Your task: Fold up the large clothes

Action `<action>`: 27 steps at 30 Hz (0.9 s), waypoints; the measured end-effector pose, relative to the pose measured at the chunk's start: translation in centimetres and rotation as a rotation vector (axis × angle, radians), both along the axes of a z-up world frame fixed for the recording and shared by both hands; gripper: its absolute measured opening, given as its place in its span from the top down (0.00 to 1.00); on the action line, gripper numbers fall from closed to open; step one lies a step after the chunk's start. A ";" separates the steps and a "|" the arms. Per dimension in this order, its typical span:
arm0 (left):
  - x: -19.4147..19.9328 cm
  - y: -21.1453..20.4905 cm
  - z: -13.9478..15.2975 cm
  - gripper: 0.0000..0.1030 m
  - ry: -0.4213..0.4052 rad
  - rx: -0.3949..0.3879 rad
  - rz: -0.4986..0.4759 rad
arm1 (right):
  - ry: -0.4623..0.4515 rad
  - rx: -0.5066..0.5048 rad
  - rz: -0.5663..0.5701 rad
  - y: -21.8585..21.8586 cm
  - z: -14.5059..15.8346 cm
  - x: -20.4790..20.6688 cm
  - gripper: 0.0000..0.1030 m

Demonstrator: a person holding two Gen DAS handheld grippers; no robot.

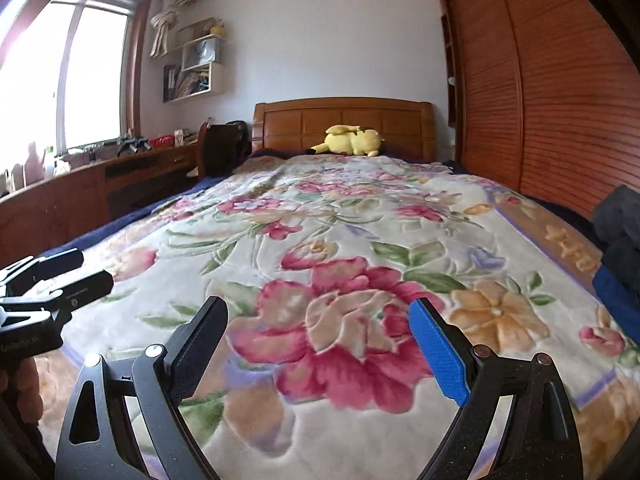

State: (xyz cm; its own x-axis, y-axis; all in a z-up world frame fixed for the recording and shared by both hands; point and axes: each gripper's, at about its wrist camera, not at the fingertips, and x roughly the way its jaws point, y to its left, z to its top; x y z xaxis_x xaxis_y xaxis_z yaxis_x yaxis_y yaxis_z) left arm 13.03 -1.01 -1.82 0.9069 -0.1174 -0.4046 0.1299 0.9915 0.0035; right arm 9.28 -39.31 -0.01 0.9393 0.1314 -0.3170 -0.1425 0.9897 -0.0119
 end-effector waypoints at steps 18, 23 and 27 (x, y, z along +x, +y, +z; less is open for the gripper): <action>0.0 1.4 -1.3 0.22 -0.014 0.014 0.025 | -0.009 0.005 0.019 0.2 -2.1 1.0 0.10; -0.1 1.6 -1.3 0.22 -0.016 0.012 0.026 | -0.004 0.006 0.015 0.6 -2.3 1.2 0.10; -0.2 1.7 -1.3 0.22 -0.016 0.014 0.028 | -0.006 0.010 0.012 0.7 -2.2 1.0 0.10</action>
State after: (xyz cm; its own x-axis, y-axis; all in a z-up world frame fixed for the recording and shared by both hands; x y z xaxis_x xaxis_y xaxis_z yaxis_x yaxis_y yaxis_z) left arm 12.83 0.66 -3.12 0.9161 -0.0862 -0.3915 0.1017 0.9946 0.0189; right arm 10.32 -38.60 -2.20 0.9397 0.1455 -0.3097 -0.1539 0.9881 -0.0029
